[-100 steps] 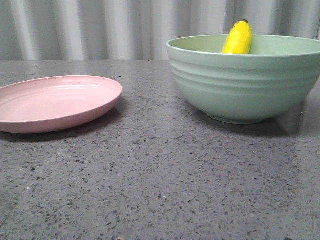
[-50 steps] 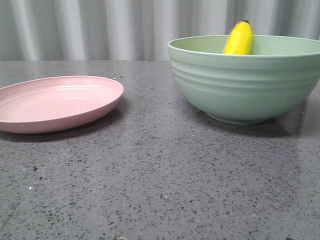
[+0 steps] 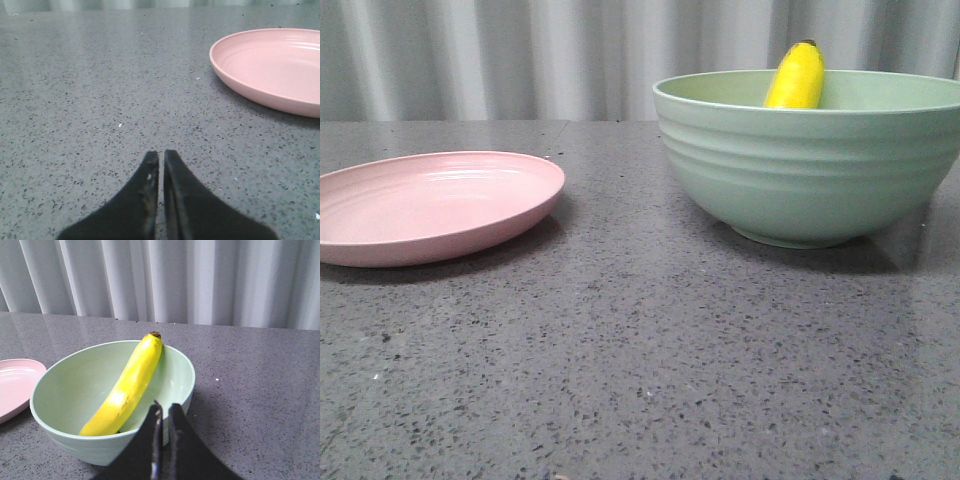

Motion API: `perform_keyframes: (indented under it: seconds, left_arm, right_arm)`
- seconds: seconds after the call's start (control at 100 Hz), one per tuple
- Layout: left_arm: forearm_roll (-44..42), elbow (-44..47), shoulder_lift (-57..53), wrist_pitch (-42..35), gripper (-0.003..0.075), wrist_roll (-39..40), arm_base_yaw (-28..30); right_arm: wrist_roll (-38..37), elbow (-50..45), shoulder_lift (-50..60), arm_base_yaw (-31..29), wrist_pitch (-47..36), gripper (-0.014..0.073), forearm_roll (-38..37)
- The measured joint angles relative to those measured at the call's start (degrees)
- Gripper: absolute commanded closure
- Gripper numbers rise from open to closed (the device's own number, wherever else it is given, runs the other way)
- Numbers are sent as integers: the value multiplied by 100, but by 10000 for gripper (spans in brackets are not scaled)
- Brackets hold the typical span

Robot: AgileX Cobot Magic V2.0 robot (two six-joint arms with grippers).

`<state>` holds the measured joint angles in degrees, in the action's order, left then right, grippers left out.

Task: Transfer banana from pink plate to green bowl

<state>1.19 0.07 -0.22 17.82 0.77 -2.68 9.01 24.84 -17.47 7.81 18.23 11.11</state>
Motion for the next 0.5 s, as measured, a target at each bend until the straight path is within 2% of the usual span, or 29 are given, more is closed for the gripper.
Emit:
perform_keyframes:
  seconds: [0.42,0.5]
  left_arm:
    - [0,0,0,0,741,0,0]
    - [0,0,0,0,741,0,0]
  right_arm:
    - [0,-11,0,0,0,657,0]
    - [0,-164,22,-36,-230,657,-118]
